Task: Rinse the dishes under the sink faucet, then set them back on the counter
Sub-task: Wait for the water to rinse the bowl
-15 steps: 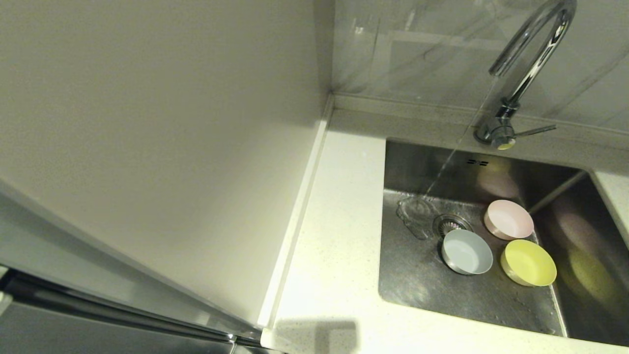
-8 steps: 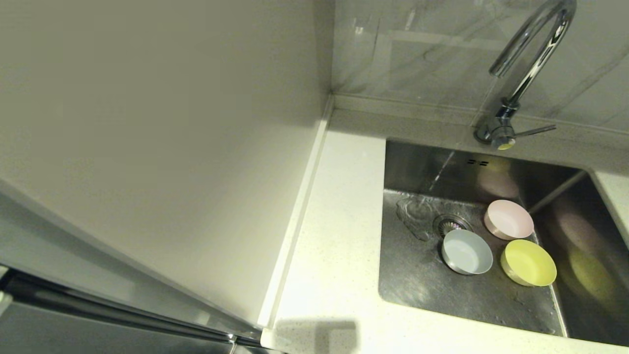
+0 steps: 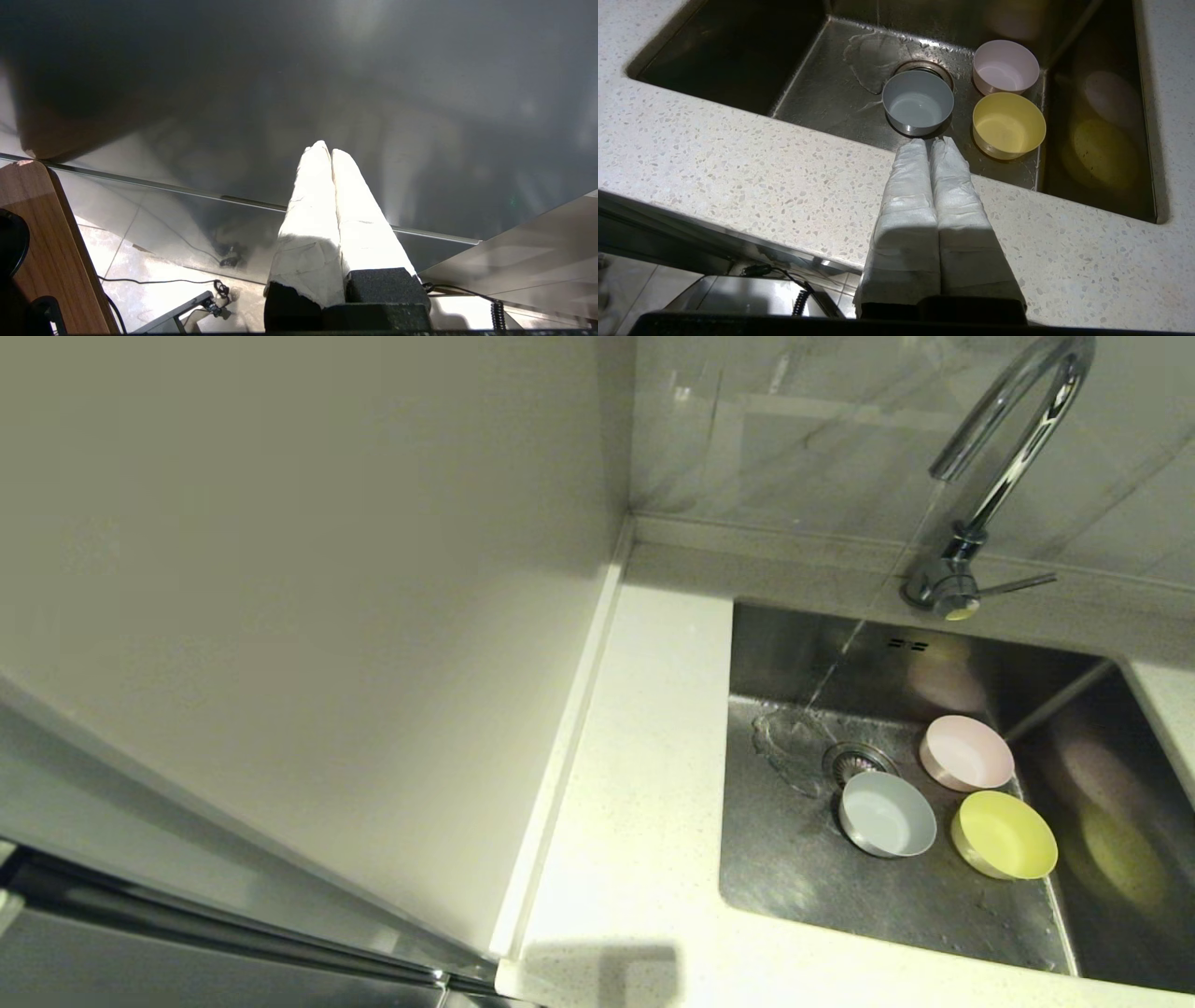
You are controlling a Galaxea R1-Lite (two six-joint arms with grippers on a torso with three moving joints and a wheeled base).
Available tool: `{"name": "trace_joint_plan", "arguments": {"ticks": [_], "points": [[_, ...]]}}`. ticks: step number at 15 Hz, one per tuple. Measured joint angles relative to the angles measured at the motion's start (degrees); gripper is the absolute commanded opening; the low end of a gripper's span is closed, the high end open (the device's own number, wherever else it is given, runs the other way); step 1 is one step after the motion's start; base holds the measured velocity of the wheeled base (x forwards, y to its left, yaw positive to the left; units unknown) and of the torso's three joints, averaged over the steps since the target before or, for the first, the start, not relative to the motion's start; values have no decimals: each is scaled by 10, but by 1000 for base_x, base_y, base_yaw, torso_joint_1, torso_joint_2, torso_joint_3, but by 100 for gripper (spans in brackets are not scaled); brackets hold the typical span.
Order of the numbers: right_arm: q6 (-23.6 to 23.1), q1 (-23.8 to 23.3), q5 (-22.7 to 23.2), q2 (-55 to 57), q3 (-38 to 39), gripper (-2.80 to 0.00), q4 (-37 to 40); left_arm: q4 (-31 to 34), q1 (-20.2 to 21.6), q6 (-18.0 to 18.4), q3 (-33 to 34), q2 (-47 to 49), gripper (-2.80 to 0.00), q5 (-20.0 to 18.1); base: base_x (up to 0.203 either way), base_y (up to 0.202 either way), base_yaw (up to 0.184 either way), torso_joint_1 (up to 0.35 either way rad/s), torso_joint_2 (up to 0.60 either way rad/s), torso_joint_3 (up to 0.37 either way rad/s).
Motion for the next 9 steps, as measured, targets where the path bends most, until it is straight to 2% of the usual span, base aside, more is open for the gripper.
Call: {"name": "trace_joint_plan", "arguments": {"ticks": [9], "points": [[0,0,0,0,0,-280,0,0,0,0,0,0,-280,0,0,0,0,0,0,0]]}}
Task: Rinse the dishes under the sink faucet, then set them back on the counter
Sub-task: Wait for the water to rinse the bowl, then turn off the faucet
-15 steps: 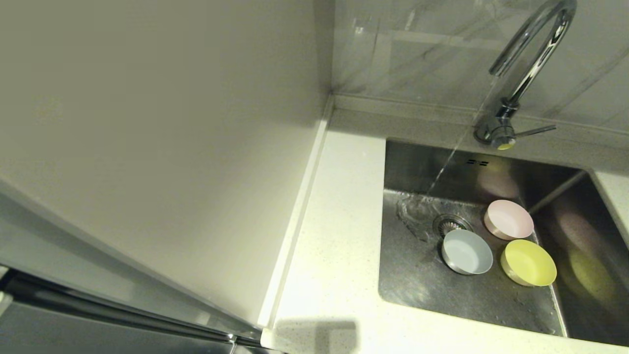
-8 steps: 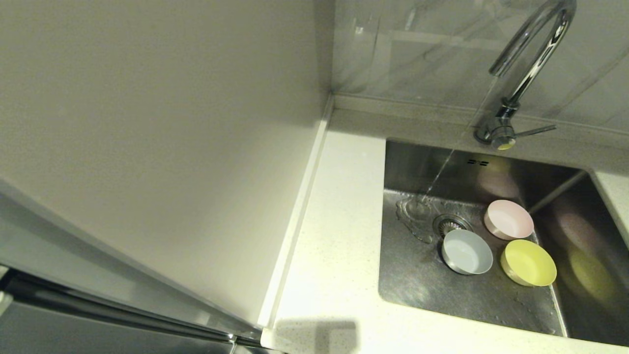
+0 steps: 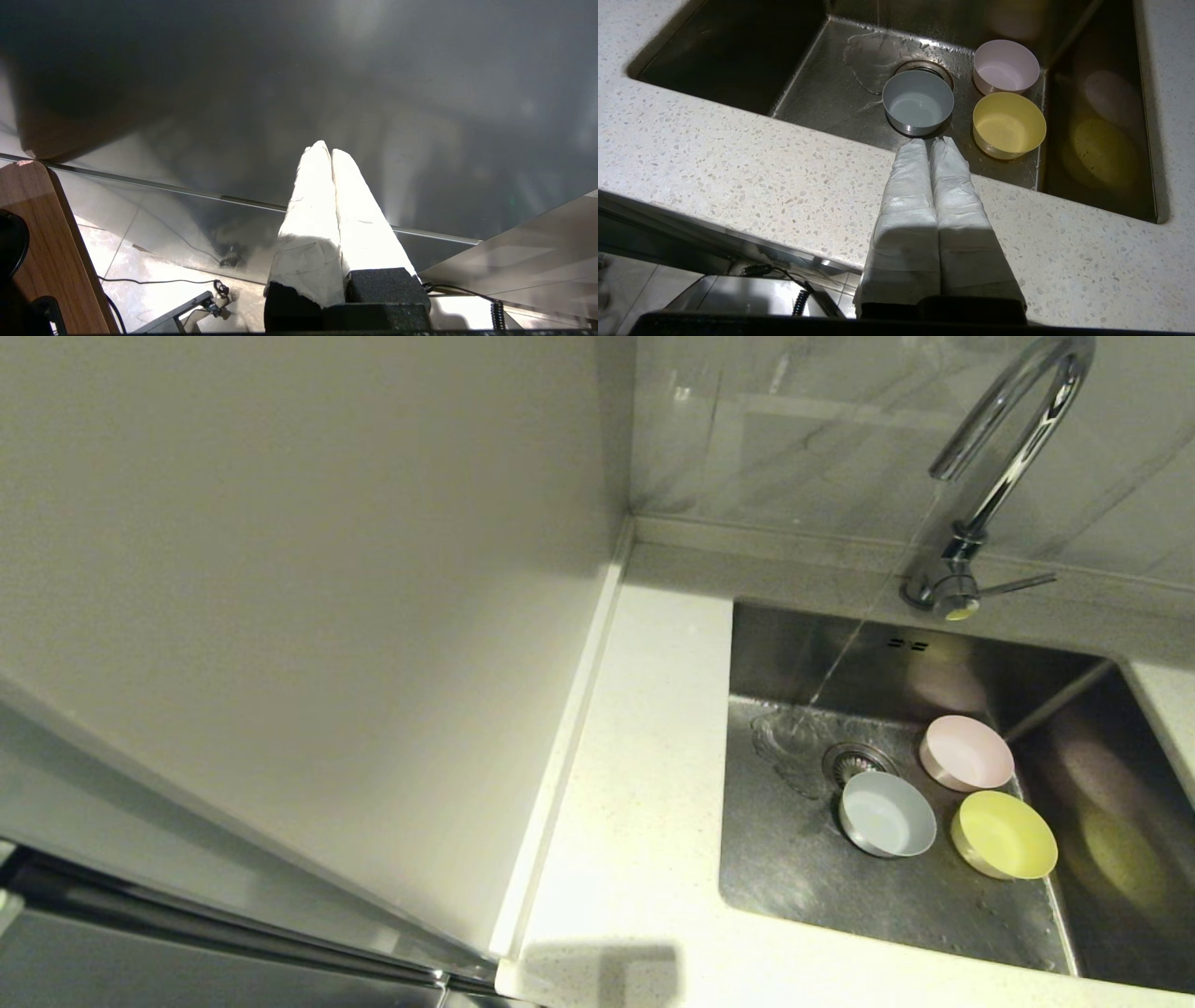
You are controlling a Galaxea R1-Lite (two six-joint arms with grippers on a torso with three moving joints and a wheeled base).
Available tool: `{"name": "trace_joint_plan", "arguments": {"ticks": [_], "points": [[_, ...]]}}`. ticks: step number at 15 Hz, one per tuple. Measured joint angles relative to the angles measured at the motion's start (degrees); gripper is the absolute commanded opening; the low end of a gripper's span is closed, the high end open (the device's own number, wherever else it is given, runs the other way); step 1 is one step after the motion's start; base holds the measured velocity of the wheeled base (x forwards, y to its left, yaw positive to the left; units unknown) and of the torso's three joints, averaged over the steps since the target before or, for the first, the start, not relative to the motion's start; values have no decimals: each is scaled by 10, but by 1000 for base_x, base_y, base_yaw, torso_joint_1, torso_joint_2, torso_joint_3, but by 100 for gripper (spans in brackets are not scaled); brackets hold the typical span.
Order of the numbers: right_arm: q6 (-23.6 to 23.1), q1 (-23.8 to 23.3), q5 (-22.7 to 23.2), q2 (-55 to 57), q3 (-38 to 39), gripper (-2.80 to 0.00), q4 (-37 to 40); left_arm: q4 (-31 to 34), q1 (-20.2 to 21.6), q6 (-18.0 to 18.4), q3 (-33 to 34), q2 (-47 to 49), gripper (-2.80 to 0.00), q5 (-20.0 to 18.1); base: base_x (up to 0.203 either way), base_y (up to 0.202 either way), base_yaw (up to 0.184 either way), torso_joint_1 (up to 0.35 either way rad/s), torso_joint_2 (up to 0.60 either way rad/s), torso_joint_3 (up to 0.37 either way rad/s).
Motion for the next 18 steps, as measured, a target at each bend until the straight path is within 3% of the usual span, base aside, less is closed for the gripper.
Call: {"name": "trace_joint_plan", "arguments": {"ticks": [18], "points": [[-4,0,0,1,-7,-280,3,0,0,0,0,0,-280,0,0,0,0,0,0,0]]}}
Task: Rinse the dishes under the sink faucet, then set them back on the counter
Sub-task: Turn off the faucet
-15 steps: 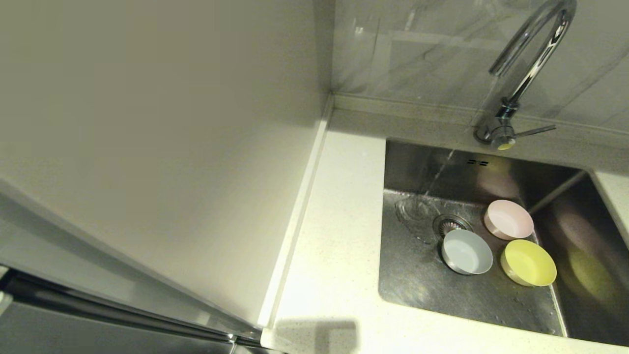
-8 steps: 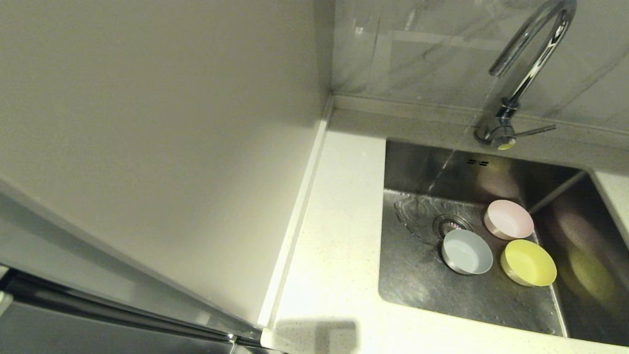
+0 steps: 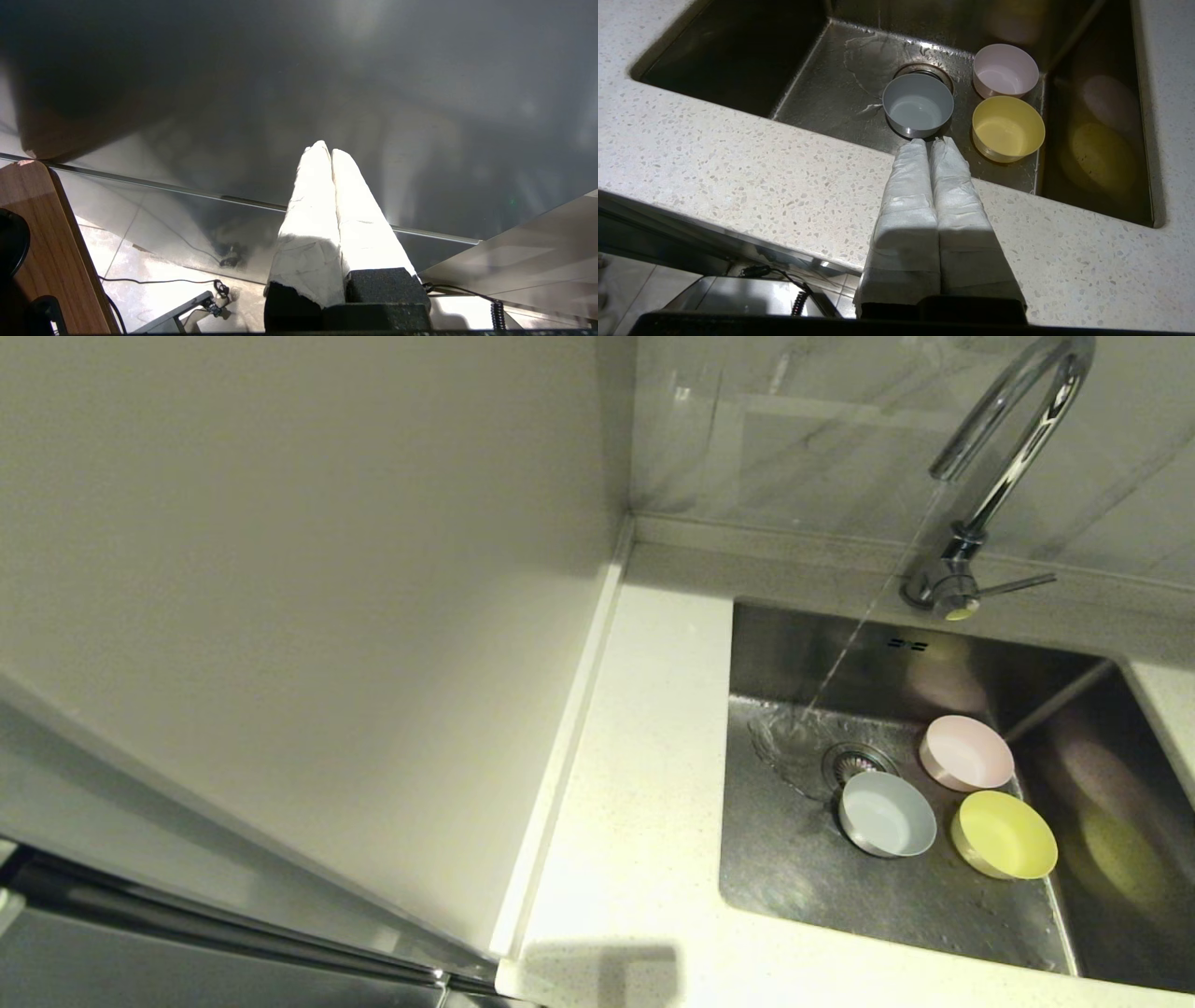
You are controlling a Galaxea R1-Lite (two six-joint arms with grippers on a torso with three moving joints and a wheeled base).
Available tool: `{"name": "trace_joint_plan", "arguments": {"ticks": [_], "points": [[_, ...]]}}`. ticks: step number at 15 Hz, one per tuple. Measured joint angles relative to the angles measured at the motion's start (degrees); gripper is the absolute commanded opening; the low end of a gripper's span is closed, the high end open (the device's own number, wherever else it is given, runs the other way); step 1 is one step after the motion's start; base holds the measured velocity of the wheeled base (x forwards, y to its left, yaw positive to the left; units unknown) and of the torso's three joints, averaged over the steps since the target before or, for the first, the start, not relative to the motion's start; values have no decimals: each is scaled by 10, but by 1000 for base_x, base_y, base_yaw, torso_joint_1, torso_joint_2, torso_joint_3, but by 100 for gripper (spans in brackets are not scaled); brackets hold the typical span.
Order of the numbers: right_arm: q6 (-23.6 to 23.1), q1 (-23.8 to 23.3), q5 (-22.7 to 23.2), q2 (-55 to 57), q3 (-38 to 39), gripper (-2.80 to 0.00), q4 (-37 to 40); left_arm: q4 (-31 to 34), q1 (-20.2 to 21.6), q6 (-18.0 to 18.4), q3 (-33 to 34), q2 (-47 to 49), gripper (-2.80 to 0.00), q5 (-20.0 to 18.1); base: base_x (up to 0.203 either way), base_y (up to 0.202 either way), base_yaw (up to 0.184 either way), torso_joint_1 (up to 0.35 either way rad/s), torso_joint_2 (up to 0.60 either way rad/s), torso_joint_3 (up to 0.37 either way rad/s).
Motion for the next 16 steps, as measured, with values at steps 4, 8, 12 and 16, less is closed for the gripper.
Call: {"name": "trace_joint_plan", "arguments": {"ticks": [4,8,12,16], "points": [[0,0,0,0,4,-280,0,0,0,0,0,0,-280,0,0,0,0,0,0,0],[1,0,0,0,4,-280,0,0,0,0,0,0,-280,0,0,0,0,0,0,0],[3,0,0,0,4,-280,0,0,0,0,0,0,-280,0,0,0,0,0,0,0],[4,0,-2,8,-8,-280,0,0,0,0,0,0,-280,0,0,0,0,0,0,0]]}}
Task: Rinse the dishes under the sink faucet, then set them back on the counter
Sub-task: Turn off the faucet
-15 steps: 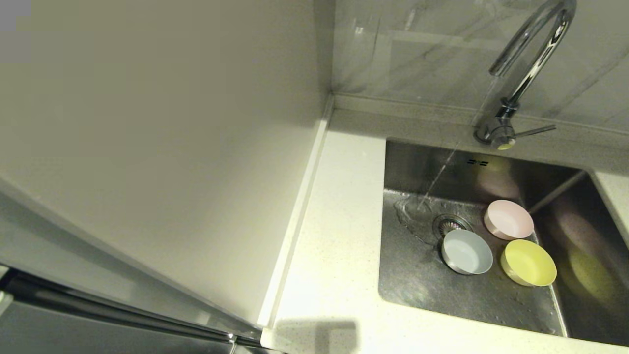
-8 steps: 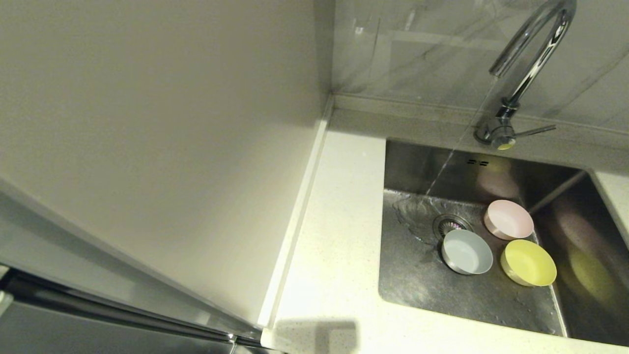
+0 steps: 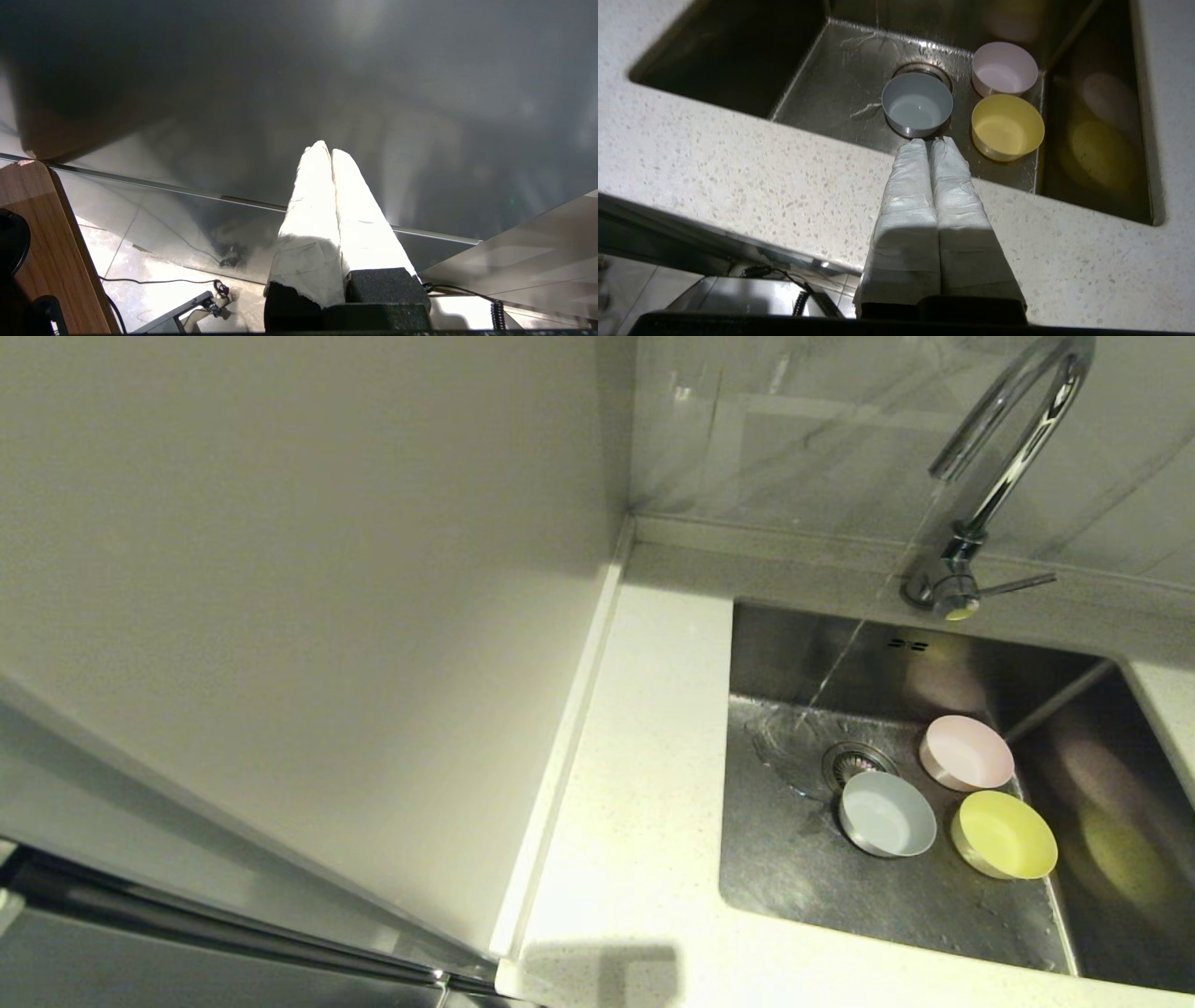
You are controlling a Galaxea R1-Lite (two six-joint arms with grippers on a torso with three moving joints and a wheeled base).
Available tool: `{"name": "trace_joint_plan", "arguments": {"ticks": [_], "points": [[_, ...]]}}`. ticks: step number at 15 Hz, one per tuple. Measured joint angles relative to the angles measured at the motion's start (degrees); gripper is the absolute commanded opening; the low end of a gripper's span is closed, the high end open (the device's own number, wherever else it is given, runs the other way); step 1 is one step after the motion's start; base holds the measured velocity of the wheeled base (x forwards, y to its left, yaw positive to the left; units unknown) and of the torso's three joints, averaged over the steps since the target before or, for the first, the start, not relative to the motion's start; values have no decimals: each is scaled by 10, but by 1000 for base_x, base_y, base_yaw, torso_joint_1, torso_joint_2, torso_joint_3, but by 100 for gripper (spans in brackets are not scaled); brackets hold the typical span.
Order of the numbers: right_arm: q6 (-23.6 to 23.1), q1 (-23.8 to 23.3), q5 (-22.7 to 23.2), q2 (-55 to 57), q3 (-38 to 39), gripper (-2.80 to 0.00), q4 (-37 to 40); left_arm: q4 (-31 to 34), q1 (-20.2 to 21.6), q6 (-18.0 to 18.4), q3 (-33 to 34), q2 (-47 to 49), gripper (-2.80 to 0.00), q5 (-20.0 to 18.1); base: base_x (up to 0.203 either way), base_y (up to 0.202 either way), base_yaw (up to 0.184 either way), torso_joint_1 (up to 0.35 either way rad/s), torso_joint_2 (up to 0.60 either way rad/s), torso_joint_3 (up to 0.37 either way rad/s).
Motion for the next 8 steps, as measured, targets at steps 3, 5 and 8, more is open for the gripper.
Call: {"name": "trace_joint_plan", "arguments": {"ticks": [3,5,8], "points": [[1,0,-1,34,-56,-280,7,0,0,0,0,0,-280,0,0,0,0,0,0,0],[14,-7,-8,93,-126,-280,28,0,0,0,0,0,-280,0,0,0,0,0,0,0],[57,-37,-8,228,-316,-280,100,0,0,0,0,0,-280,0,0,0,0,0,0,0]]}}
